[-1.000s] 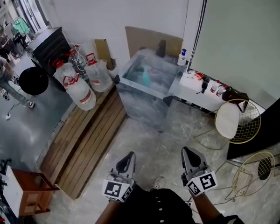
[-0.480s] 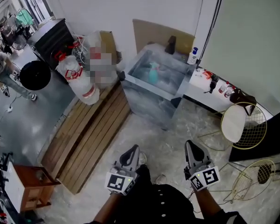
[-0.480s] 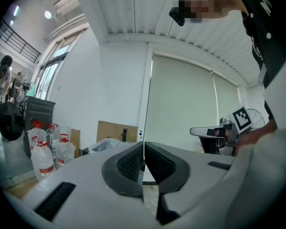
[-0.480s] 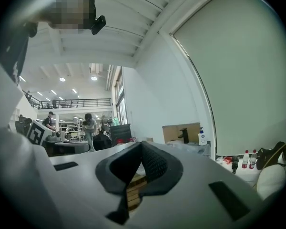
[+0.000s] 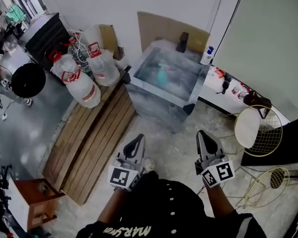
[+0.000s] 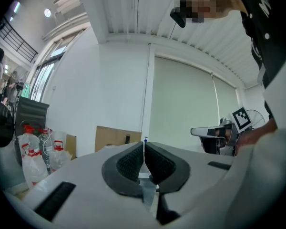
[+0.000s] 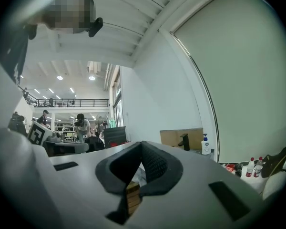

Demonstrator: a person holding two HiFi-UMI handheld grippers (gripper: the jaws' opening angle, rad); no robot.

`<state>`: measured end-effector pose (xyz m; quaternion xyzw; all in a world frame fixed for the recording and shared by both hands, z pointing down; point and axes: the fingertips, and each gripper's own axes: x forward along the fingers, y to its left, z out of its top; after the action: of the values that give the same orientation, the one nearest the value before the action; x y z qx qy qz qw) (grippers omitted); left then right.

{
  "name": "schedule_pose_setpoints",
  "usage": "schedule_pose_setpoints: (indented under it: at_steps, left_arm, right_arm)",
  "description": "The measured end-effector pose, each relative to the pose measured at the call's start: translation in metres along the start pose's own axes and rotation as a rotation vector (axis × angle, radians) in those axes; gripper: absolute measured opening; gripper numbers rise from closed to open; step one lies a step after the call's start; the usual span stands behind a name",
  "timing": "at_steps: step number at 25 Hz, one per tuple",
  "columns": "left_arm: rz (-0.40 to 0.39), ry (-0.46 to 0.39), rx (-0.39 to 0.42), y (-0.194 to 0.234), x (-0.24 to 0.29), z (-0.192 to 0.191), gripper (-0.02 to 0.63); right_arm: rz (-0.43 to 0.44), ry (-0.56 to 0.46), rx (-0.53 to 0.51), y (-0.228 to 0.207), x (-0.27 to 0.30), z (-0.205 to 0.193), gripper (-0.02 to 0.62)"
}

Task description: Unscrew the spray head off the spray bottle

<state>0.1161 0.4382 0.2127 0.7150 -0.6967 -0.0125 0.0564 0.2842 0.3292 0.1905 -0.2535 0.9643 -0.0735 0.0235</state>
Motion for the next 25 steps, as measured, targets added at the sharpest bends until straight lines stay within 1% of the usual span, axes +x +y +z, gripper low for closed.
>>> schedule_pose_setpoints:
  at_steps: [5, 9, 13, 15, 18, 22, 23, 25]
  left_arm:
    - [-0.027, -0.001, 0.012, 0.033, 0.023, 0.004, 0.031]
    - [-0.059, -0.005, 0.006, 0.056, 0.04, 0.006, 0.031]
    - [-0.085, 0.033, 0.001, 0.078, 0.05, -0.001, 0.031]
    - [-0.086, 0.045, 0.002, 0.089, 0.058, -0.004, 0.031]
    - [-0.075, 0.063, 0.003, 0.101, 0.074, -0.009, 0.031]
    - [-0.068, 0.096, -0.005, 0.112, 0.104, -0.019, 0.031]
    - [-0.069, 0.096, -0.006, 0.114, 0.114, -0.02, 0.031]
    - [-0.073, 0.064, -0.016, 0.116, 0.136, -0.014, 0.031]
  right_arm:
    - [-0.03, -0.008, 0.004, -0.007, 0.04, 0.002, 0.01]
    - [-0.049, -0.017, -0.005, -0.014, 0.07, 0.004, 0.01]
    - [-0.072, -0.017, -0.011, -0.019, 0.091, 0.004, 0.01]
    - [-0.088, -0.011, -0.024, -0.024, 0.099, 0.003, 0.011]
    - [-0.107, 0.005, -0.042, -0.037, 0.112, -0.001, 0.011]
    - [-0.11, 0.02, -0.067, -0.061, 0.135, -0.008, 0.011]
    - [-0.11, 0.019, -0.071, -0.068, 0.141, -0.009, 0.011]
    - [-0.111, 0.014, -0.063, -0.084, 0.154, -0.011, 0.011]
